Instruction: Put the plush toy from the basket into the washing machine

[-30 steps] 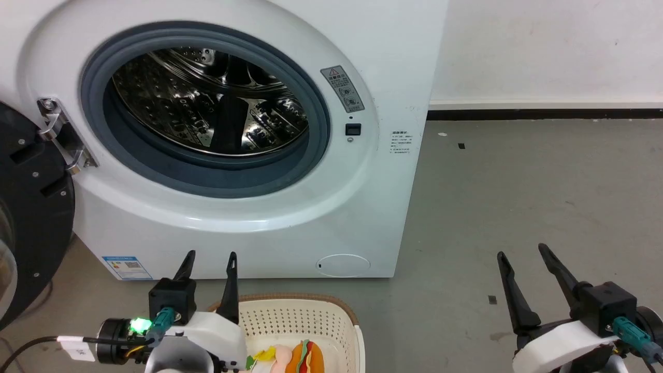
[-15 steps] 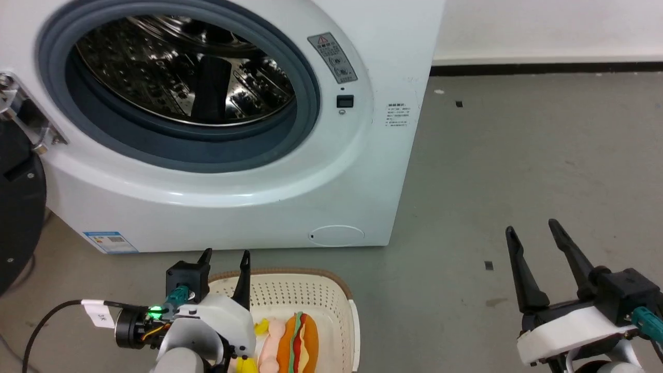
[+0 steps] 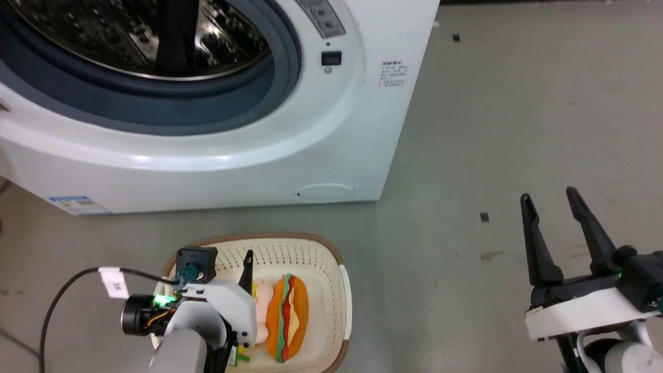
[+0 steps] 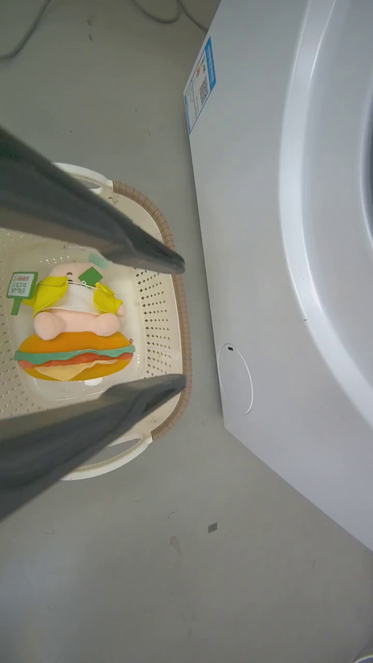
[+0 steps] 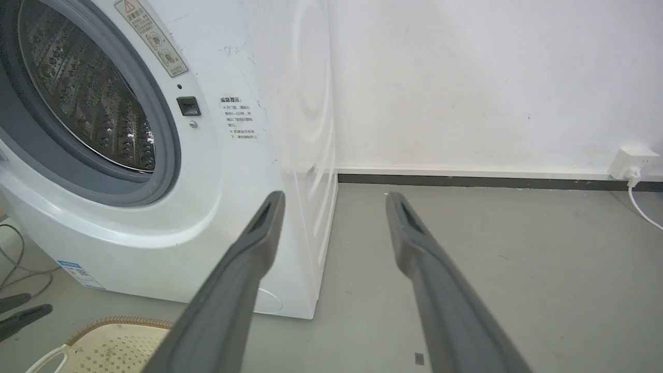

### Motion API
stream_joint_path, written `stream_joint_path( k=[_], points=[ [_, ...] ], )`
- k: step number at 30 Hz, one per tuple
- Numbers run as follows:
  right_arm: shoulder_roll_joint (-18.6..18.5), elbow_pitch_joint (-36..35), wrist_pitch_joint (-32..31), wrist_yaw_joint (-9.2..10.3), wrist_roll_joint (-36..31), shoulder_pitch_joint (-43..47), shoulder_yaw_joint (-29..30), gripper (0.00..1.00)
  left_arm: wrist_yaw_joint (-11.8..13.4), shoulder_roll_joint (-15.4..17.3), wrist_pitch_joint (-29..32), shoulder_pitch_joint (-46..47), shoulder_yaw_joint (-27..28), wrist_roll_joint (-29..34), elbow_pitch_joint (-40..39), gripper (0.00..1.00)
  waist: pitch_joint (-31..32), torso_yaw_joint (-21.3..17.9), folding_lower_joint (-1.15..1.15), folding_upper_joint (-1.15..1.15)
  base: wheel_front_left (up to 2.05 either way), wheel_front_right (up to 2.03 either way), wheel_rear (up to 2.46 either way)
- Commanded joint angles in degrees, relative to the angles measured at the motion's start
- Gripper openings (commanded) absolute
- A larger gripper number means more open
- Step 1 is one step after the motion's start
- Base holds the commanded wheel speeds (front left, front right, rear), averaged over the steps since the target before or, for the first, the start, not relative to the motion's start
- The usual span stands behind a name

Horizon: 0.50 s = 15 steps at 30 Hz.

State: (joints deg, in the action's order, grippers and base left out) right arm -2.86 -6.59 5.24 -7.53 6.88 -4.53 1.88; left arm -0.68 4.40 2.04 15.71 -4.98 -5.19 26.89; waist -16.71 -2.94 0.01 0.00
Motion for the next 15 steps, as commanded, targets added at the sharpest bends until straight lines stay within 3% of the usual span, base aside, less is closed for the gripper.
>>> stream_joint_path(
  k=[1,15],
  points=[
    [0.0,-1.0,0.7,0.02,0.5,-1.5,0.3,1.00,0.1,0.4,0.6,2.1,-0.6,-0.4,2.0,1.00,-2.5,-0.3,-0.01,0.00,0.00,0.00,0.00],
    [0.0,-4.5,2.3,0.02,1.9,-4.6,1.2,1.00,0.1,0.9,3.9,9.7,-4.3,-0.7,10.3,1.00,-12.3,-0.9,-0.01,0.00,0.00,0.00,0.00]
  ],
)
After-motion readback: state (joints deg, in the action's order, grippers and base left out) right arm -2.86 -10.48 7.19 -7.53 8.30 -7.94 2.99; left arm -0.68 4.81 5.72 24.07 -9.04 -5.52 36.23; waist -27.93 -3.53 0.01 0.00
